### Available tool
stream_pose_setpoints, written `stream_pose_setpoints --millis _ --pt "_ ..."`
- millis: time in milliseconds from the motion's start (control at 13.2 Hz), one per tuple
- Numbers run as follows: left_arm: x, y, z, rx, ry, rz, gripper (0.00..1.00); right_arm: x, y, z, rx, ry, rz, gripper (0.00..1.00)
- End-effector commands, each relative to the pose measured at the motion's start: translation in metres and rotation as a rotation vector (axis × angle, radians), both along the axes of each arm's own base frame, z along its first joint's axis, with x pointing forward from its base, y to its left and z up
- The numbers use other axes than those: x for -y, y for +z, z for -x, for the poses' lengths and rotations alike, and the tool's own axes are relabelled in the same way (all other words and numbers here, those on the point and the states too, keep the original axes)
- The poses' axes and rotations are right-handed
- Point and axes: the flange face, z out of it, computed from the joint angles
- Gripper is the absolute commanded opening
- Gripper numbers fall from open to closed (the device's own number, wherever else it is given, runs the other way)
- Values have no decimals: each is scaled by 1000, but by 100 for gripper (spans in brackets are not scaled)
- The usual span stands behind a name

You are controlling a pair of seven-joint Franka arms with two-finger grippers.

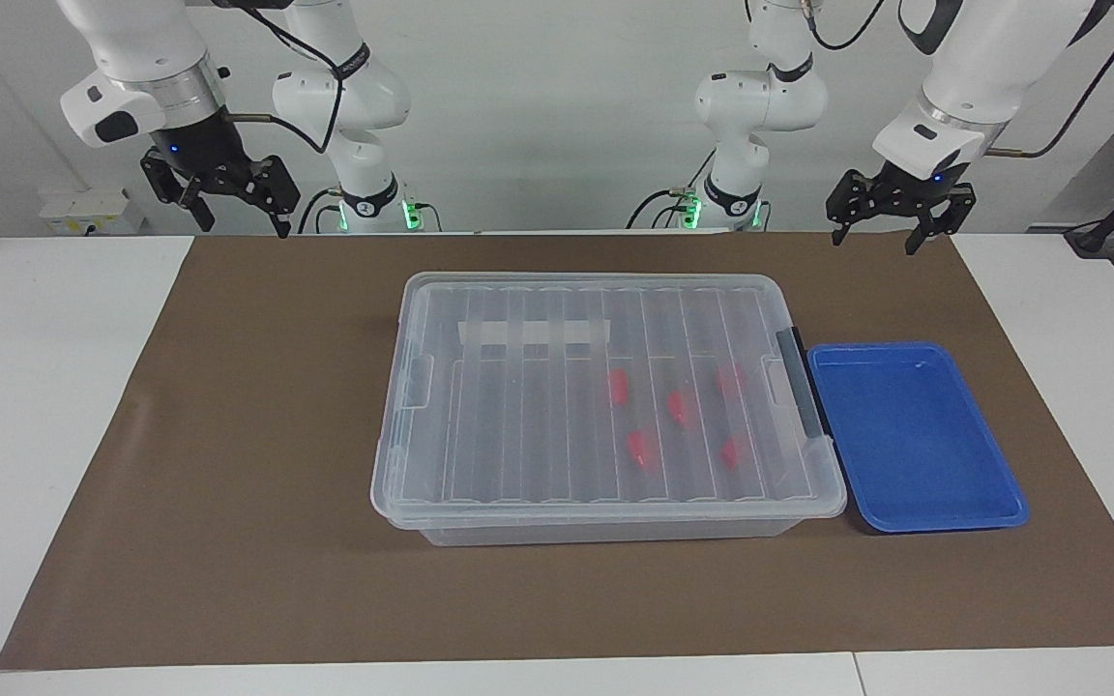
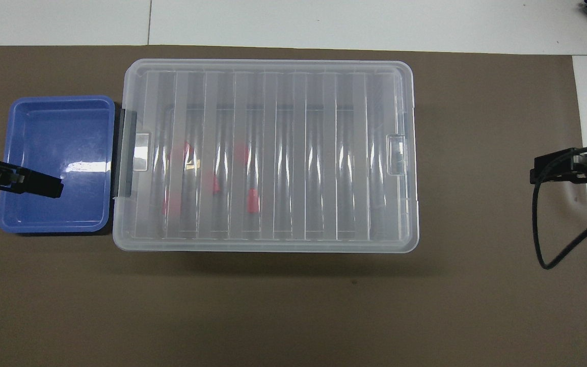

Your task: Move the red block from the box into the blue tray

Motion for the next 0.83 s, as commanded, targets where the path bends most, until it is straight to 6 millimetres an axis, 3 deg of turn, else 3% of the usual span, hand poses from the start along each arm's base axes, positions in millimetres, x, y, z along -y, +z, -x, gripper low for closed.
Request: stream_pose_setpoints --millis 0,528,755 --pt "-2 2 5 8 6 4 100 1 -1 4 18 -18 -8 100" --pt "-2 2 5 8 6 4 100 3 0 4 24 -27 -8 100" --pt "-2 2 5 8 6 4 100 -2 -17 -4 52 -20 -9 100"
